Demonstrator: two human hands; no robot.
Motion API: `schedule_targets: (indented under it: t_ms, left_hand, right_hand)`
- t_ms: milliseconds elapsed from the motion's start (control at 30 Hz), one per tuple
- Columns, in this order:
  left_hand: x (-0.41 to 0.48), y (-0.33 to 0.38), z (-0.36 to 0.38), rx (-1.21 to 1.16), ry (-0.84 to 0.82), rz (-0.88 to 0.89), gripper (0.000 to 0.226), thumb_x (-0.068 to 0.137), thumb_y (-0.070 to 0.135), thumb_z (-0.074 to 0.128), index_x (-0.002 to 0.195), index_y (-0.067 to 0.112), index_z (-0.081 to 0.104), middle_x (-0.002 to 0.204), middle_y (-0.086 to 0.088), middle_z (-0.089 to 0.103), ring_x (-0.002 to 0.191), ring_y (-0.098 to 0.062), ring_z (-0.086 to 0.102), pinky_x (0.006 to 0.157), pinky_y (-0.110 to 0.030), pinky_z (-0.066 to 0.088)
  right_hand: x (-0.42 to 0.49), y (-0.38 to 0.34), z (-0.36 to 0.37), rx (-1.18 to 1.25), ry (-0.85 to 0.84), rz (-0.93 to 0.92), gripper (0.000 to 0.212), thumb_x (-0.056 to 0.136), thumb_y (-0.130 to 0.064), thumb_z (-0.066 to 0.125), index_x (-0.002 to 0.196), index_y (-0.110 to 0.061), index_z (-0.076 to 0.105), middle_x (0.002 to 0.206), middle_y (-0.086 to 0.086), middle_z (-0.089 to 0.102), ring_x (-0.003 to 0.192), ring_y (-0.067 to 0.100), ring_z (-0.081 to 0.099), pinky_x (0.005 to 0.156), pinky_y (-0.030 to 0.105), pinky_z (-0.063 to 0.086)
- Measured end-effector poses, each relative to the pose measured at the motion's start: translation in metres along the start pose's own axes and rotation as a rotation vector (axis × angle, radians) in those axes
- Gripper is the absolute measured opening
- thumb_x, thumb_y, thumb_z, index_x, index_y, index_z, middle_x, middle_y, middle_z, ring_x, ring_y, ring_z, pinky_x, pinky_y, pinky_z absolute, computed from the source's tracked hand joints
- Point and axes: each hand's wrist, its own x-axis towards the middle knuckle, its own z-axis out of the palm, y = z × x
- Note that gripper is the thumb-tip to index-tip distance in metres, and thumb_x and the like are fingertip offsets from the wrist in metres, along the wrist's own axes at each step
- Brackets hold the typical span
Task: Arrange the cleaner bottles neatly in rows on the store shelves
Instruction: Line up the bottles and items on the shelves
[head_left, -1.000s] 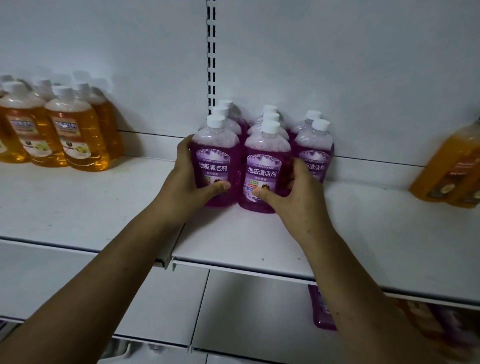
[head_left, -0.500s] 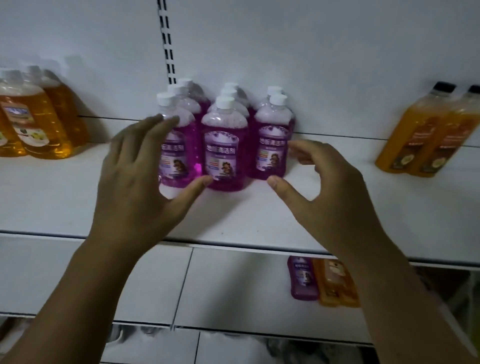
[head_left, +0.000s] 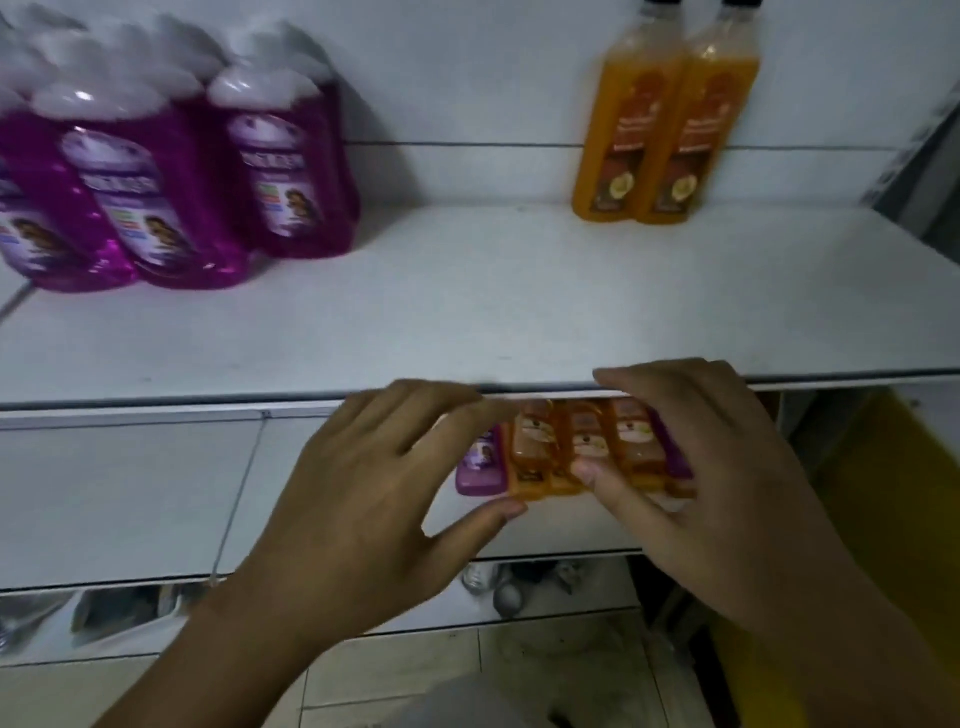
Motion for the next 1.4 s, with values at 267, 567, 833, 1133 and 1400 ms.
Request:
schedule_targets:
  t_ms: [267,567,833,1133,1400]
  left_hand:
    - [0.003,0.048,0.08,-0.056,-0.118,-0.091,0.048,0.098,0.06,0.056,0.134,0.029,0.064,0.128,0.009,0.069,0.112,-0.015,0.066,0.087,-0.035,0.057]
    - [0.015,-0.007,0.243,-0.425,-0.391,-0.574,0.064,0.085,0.065,0.066,0.135,0.026,0.058,0.127,-0.001,0.07,0.11,-0.018,0.069,0.095,-0.043,0.061]
    - [0.061,-0.042,0.34,-0.72,-0.39,-0.99,0.054,0.092,0.038,0.077,0.139,0.018,0.061,0.12,-0.002,0.071,0.113,-0.025,0.068,0.096,-0.04,0.059]
    - [0.071,-0.034,0.348,-0.848,-0.195,-1.26,0.036,0.092,0.034,0.078,0.121,0.014,0.07,0.112,-0.009,0.075,0.104,-0.028,0.071,0.097,-0.045,0.06]
    - [0.034,-0.038,0.324,-1.531,-0.105,-1.376,0.067,0.079,0.012,0.086,0.139,0.013,0.057,0.13,-0.02,0.069,0.119,-0.042,0.068,0.096,-0.057,0.06]
  right_hand:
    - [-0.058,0.086,0.012,0.161,-0.146,0.152,0.047,0.094,-0.057,0.059,0.132,-0.03,0.059,0.128,-0.013,0.055,0.119,0.009,0.053,0.092,0.037,0.053]
    - [-0.066,0.197,0.153,0.513,-0.326,0.784,0.054,0.086,-0.051,0.079,0.13,-0.027,0.057,0.13,-0.004,0.063,0.115,0.014,0.062,0.091,0.033,0.054]
    - [-0.074,0.213,0.226,0.872,-0.159,1.469,0.054,0.084,-0.05,0.082,0.122,-0.015,0.065,0.1,0.003,0.069,0.088,0.021,0.068,0.068,0.034,0.058]
    - [-0.069,0.22,0.231,1.255,-0.004,1.718,0.046,0.086,-0.028,0.086,0.122,-0.01,0.065,0.11,0.012,0.072,0.103,0.027,0.07,0.08,0.041,0.058]
    - [-0.092,0.22,0.216,1.64,0.068,1.674,0.036,0.094,-0.015,0.073,0.125,-0.006,0.058,0.129,0.025,0.062,0.121,0.04,0.063,0.1,0.051,0.057]
